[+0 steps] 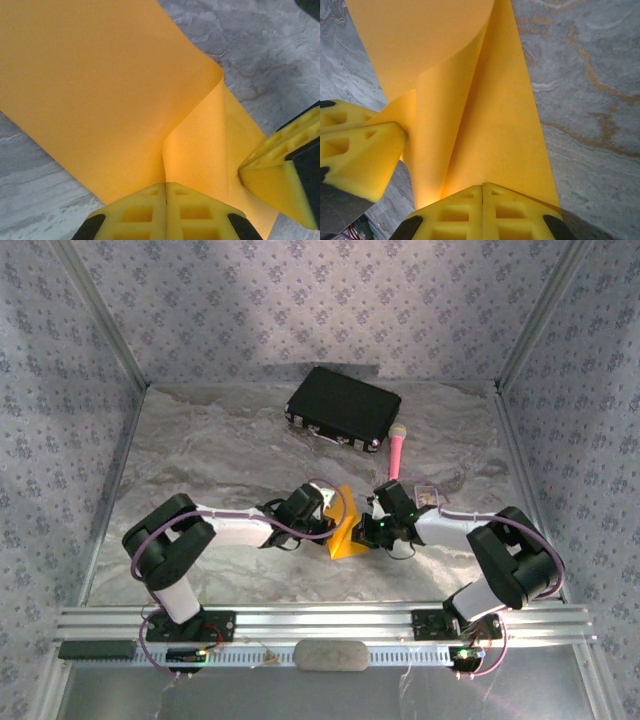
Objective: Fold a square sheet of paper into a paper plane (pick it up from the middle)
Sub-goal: Fold the triangle a second time at the center of the table.
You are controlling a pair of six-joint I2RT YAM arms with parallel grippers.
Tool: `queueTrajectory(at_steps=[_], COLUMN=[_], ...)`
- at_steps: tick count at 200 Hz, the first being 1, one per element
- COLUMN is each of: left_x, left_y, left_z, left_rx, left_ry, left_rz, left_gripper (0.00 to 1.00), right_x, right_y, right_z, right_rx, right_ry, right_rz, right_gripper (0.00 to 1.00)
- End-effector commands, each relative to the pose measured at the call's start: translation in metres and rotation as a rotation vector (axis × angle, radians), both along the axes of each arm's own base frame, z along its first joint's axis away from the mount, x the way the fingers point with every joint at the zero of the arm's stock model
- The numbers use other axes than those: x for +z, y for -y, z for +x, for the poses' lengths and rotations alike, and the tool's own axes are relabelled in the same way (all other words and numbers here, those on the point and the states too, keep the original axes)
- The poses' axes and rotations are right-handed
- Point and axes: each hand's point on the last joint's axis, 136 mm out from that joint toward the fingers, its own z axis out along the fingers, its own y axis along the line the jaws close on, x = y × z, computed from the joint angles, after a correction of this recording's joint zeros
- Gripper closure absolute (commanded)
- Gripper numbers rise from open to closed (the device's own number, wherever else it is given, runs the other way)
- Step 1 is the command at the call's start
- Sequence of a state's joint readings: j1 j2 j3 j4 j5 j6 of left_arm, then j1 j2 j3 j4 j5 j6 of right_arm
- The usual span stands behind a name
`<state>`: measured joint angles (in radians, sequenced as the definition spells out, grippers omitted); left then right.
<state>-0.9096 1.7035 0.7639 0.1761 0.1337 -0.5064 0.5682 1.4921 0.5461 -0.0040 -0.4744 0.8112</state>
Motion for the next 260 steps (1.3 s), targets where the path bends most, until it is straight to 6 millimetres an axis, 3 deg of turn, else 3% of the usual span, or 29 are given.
queueTrajectory(at_steps=[1, 53, 202, 260], left_x=[-0.008, -0.012, 0.003, -0.004], left_y=[-0.004, -0.003, 0.006, 0.002], left_z=[0.000, 0.000, 0.001, 0.002], left_rx=[0.007, 0.007, -0.031, -0.026], left_ry=[-0.008, -0.012, 0.018, 0.017], left_rz=[0.020, 0.024, -0.026, 0.006], left_gripper=[0.98, 0.98, 0.97, 0.97], right_x=[-0.008, -0.009, -0.011, -0.010], right_y=[0.010, 0.010, 0.014, 0.014], right_z=[-0.006, -0.006, -0.007, -0.006], right_rx=[-0.009, -0.009, -0.014, -0.017], right_ry=[-0.027, -0.027, -0.034, -0.034], right_rz=[-0.063, -0.065, -0.071, -0.066], right_gripper=[0.95, 0.96, 0.95, 0.96])
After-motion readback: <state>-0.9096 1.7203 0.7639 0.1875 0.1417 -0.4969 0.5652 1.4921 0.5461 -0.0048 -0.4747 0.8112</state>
